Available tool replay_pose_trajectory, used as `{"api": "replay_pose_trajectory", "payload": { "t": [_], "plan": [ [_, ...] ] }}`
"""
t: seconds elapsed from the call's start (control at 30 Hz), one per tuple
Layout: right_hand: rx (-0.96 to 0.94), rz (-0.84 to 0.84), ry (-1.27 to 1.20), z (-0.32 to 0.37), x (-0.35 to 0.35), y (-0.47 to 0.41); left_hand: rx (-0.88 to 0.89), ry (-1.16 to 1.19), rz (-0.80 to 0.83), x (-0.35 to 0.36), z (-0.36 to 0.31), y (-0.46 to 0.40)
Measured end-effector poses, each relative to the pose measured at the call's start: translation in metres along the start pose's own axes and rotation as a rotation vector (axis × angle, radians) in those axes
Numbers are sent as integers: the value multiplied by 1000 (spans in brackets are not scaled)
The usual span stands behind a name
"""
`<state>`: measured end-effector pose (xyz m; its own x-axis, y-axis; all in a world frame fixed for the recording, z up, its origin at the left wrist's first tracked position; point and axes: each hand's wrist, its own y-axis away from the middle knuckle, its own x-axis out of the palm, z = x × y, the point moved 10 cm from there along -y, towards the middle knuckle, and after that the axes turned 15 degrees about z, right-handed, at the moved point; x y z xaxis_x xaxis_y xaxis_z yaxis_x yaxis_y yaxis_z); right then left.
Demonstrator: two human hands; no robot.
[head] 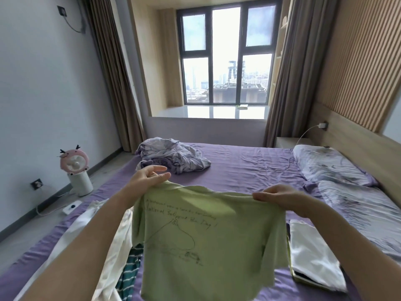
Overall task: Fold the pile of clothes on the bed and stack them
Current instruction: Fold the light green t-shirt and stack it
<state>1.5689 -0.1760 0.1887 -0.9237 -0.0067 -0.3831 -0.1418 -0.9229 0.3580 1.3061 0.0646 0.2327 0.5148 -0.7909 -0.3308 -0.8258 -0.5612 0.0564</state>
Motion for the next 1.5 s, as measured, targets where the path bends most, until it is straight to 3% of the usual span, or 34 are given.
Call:
{"api": "replay_pose_trajectory", "payload": {
  "t": [0.1,0.17,0.23,0.3,0.4,0.47,0.57,0.63,0.7,0.77,0.87,1.03,1.2,1.27,1.37,1.43,1.5],
  "plan": [
    [74,44,231,1,-3,3,-28,-21,151,7,-9,4],
    [116,-54,362,1,-14,4,-55,-160,157,6,-12,7],
    [33,-152,322,7,-19,5,-58,-260,133,7,-16,8],
    [-115,-120,91,10,-10,5,-46,-251,82,5,-14,9],
    [-170,-29,-178,0,9,2,-82,2,-17,0,3,11],
    [-118,56,-259,-7,27,-1,-146,206,-68,7,22,13],
    [29,231,-422,-26,56,-7,-225,333,-166,17,43,15],
    [161,214,-274,-42,57,-7,-200,427,-205,20,47,15],
    [258,191,58,-50,50,-7,-156,480,-189,25,47,15],
    [235,276,195,-45,59,-10,-153,331,-109,42,42,13],
    [58,385,-99,-24,79,-20,-136,67,155,110,33,8],
    [-193,260,-259,12,83,-27,-32,102,502,223,24,5],
    [-278,116,-36,36,46,3,14,-24,472,219,11,-5],
    [-216,75,234,37,34,13,11,-86,478,209,7,-6],
    [-82,46,636,34,31,15,21,28,548,205,-3,-5],
    [-153,21,615,47,34,18,12,165,662,210,-6,-1],
    [-266,-77,437,64,24,25,21,176,763,216,-6,5]
  ]
}}
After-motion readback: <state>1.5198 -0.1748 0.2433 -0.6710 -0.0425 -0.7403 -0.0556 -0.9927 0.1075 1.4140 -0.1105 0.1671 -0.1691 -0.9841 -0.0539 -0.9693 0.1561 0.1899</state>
